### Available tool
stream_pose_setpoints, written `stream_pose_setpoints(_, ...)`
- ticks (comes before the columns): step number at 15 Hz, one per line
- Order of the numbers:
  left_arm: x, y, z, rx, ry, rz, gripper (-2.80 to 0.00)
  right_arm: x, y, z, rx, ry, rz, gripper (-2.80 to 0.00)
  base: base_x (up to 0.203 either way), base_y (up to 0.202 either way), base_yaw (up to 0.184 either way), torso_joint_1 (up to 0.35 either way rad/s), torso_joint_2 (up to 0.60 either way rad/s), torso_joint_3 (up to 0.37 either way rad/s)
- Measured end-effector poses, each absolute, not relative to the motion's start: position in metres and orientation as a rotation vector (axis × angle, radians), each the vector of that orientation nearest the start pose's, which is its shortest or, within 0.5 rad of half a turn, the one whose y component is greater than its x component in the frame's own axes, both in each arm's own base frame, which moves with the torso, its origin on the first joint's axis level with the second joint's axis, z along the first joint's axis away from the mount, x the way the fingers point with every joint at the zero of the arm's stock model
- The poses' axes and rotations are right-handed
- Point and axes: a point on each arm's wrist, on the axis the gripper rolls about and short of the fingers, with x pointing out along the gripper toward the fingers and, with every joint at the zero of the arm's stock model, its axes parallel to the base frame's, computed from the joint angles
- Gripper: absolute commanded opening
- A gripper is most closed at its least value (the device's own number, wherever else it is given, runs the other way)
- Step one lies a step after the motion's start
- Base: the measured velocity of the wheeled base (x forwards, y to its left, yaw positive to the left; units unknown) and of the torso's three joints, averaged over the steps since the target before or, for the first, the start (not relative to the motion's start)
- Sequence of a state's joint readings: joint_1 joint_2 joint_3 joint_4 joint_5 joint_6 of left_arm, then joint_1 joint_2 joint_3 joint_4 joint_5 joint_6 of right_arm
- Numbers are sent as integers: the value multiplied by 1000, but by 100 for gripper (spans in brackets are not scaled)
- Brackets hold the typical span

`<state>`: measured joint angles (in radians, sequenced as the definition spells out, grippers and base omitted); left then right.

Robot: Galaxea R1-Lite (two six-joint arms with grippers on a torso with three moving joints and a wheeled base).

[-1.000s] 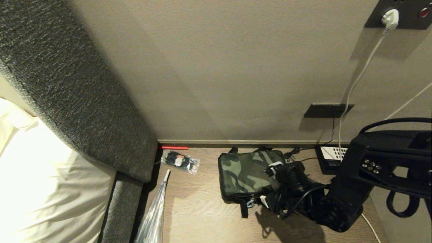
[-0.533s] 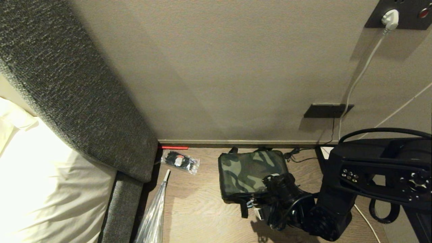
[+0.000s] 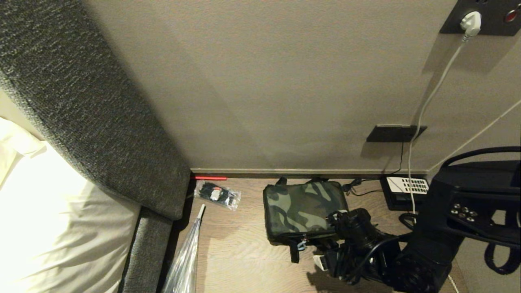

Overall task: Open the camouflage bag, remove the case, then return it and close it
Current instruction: Open the top of the storage box

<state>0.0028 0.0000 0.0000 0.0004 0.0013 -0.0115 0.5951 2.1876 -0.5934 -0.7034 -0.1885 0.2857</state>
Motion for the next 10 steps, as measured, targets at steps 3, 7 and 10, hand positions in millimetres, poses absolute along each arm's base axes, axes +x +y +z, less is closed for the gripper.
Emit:
stream_pose_setpoints(3,-23,0,75,-12,0,4,-280,243,159,10,-88,879,254,0,0,0,0,0,0,0)
stream_pose_setpoints(7,-23,0,75,-12,0,4,-280,217,141,32,-94,894,252,0,0,0,0,0,0,0)
stream_pose_setpoints(10,-23,0,75,-11,0,4,-280,208,136,41,-83,876,257,0,0,0,0,0,0,0)
